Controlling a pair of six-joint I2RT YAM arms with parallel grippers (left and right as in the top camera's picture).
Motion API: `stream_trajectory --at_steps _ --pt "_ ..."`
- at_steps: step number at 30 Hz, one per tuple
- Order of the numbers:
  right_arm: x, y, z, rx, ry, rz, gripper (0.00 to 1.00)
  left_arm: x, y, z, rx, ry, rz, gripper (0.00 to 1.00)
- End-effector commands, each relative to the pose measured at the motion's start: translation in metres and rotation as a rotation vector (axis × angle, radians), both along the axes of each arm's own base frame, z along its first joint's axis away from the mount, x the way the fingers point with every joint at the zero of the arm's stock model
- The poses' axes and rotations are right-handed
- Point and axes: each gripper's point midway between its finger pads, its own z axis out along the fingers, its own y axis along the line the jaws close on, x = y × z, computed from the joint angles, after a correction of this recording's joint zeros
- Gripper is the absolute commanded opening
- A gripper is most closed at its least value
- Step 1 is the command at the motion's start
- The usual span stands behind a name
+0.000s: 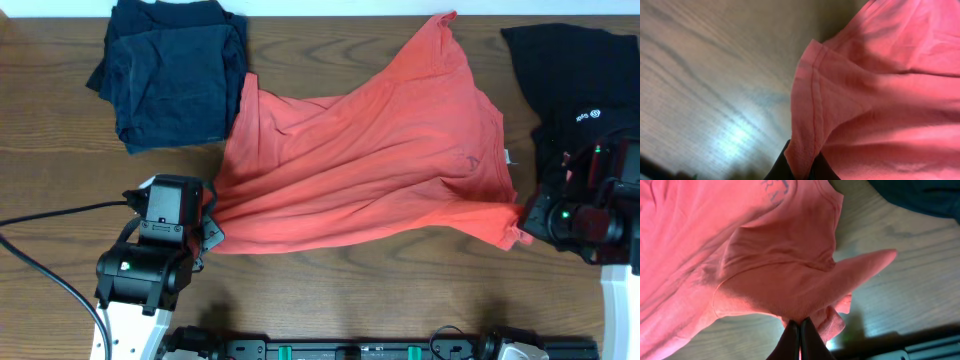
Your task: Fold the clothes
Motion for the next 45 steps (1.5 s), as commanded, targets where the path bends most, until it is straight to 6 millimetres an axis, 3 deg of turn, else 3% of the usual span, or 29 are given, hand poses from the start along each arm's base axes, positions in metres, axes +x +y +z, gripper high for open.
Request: stream_trajectory --at_steps 1,5,10,17,24,33,39,45 --pt "-0.002 -0.005 0.024 -0.041 -0.066 0.020 0.01 -0.002 0.002 0.017 0.010 -0.030 -0.007 0.06" --pt "-0.009 -0.004 0.037 -0.050 -0.076 0.037 0.01 -0.010 0.003 0.031 0.009 -0.028 -0.008 0.06" --pt "-0.014 -0.003 0.032 -0.060 -0.030 0.081 0.01 -0.016 0.004 0.030 0.014 0.005 -0.007 0.06" --pt "0.020 -0.009 0.017 -0.054 -0.008 0.110 0.01 0.001 0.002 0.016 0.024 0.059 -0.007 0.06" --pt "0.061 -0.009 -0.021 0.007 0.078 0.162 0.01 0.040 -0.005 -0.012 0.034 0.120 -0.008 0.06" --pt "0.110 0.003 -0.073 0.044 0.142 0.242 0.01 0.085 -0.013 -0.067 0.047 0.199 -0.009 0.06" --pt "0.133 0.025 -0.115 0.055 0.195 0.314 0.01 0.099 -0.015 -0.101 0.056 0.256 -0.009 0.06" --pt "0.150 0.035 -0.152 0.061 0.233 0.341 0.01 0.106 -0.016 -0.123 0.068 0.287 -0.014 0.06"
